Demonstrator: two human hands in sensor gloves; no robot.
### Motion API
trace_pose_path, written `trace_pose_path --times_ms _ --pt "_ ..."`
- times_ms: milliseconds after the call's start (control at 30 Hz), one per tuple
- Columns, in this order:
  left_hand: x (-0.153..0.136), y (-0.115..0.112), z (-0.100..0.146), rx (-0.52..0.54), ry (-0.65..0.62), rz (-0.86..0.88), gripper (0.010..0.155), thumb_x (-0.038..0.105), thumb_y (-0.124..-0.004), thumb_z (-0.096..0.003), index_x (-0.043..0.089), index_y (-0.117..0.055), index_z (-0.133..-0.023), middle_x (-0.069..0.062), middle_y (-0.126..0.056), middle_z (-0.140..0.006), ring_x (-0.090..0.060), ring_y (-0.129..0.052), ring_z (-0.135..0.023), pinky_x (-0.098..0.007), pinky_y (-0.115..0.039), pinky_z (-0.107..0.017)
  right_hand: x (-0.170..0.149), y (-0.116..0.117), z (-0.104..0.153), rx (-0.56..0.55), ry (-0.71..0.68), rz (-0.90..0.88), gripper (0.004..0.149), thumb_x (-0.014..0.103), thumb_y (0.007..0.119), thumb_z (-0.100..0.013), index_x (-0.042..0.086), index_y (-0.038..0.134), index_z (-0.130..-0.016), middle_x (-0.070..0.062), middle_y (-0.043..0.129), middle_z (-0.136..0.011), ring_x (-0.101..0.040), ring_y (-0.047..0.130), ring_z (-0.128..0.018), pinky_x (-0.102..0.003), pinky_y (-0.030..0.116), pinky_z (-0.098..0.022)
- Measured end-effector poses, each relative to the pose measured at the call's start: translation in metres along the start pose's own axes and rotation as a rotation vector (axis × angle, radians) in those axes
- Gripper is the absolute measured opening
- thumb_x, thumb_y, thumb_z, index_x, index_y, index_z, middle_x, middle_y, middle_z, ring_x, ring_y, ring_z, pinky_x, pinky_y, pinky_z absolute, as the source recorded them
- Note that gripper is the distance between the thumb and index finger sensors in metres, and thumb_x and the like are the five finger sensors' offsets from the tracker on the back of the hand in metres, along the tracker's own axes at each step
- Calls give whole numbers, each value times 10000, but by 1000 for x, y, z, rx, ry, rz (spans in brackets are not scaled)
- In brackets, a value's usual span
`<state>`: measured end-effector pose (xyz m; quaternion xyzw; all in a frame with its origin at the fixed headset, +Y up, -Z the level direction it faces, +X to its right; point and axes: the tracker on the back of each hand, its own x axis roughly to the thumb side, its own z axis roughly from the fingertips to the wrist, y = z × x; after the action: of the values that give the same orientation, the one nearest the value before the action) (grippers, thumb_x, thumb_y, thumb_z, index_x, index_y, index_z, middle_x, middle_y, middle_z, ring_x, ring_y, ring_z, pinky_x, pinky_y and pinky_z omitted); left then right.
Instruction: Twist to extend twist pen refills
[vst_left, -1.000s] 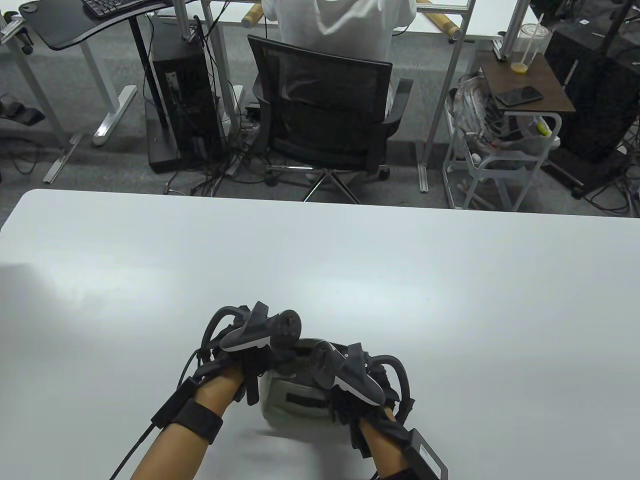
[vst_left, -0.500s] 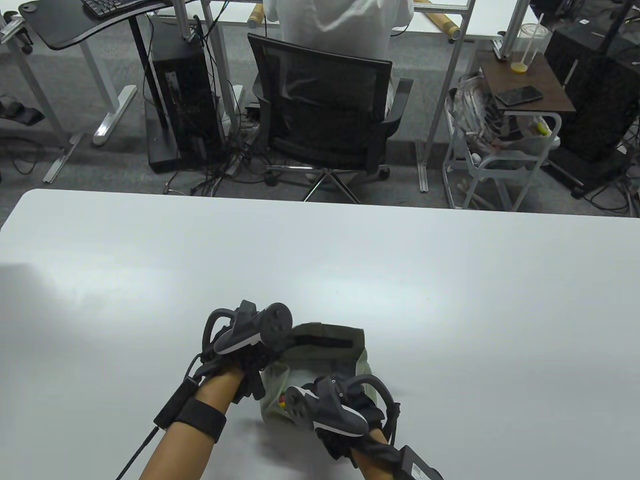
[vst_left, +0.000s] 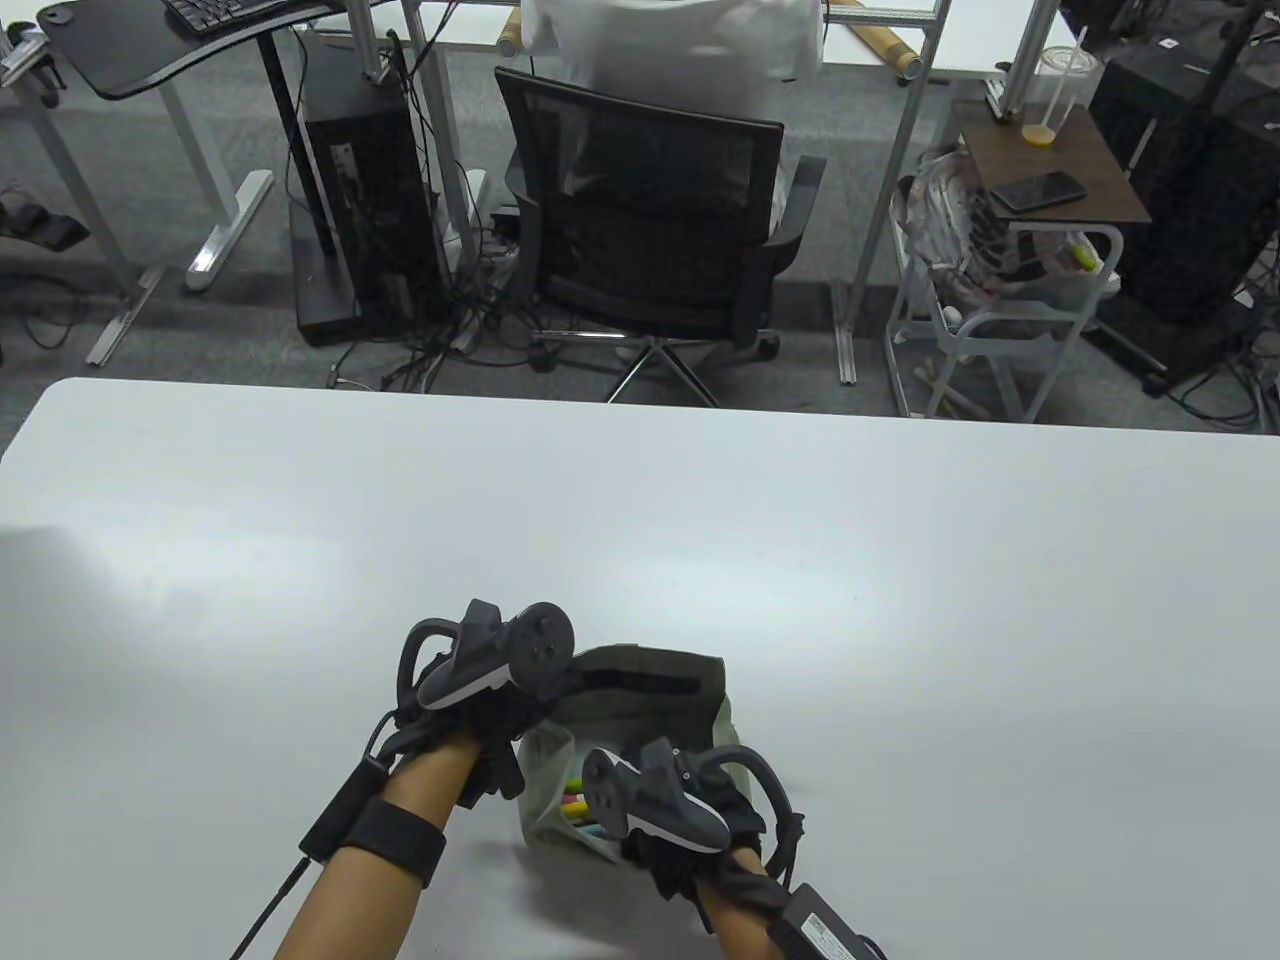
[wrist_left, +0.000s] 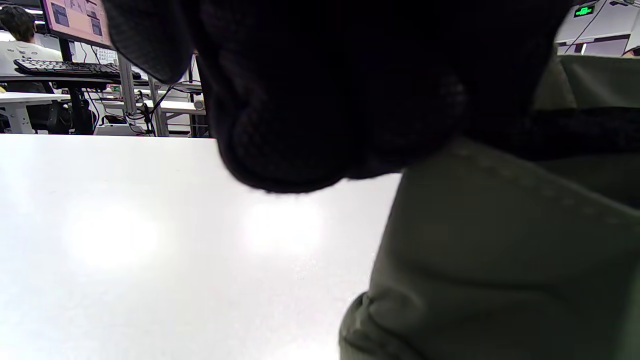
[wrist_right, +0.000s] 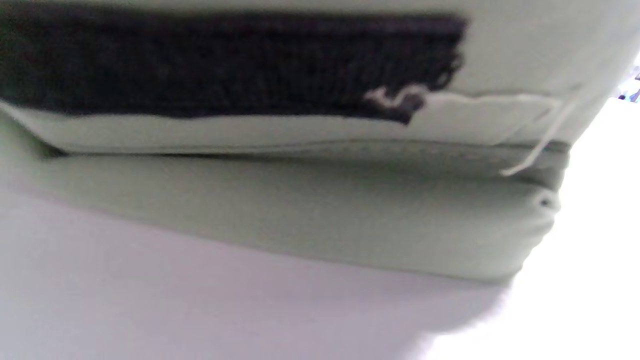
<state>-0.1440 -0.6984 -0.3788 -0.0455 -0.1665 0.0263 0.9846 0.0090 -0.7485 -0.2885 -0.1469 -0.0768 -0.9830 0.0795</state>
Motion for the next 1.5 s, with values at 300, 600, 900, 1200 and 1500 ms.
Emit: trace_pose_path --times_ms 300,600,900,1200,1500 --pt "1 -3 -1 6 -9 -18 439 458 -871 -463 131 -973 -738 9 -1061 -472 -250 -1077 -401 -680 -601 -674 0 4 -9 8 25 -10 523 345 794 -314 280 814 -833 -30 867 -804 -101 944 -417 -268 864 -253" --pt "-2 -4 6 3 -38 10 437 419 -857 -470 175 -928 -825 11 -1042 -576 -262 -1061 -518 -727 -534 -684 10 9 -10 -161 -24 120 443 328 735 -335 252 874 -749 -22 938 -693 -101 949 -337 -264 853 -203" --pt "-11 9 12 91 -30 25 449 413 -870 -468 190 -913 -856 -1 -1036 -623 -277 -1051 -570 -736 -508 -692 -34 -30 12 -287 86 -201 454 313 719 -351 195 848 -771 -74 936 -682 -107 979 -322 -266 870 -197" --pt "-9 69 48 269 -50 221 618 508 -804 -516 126 -794 -1002 -85 -970 -802 -355 -981 -711 -772 -463 -678 -68 -56 49 -618 91 -671 453 350 790 -355 138 877 -745 -95 993 -587 -93 1023 -233 -233 889 -122" --pt "61 113 76 361 -165 287 652 587 -813 -500 129 -830 -963 -90 -980 -779 -360 -989 -684 -774 -484 -671 -55 -58 56 -690 94 -646 453 360 791 -358 138 873 -744 -88 996 -579 -80 1023 -223 -224 890 -118"
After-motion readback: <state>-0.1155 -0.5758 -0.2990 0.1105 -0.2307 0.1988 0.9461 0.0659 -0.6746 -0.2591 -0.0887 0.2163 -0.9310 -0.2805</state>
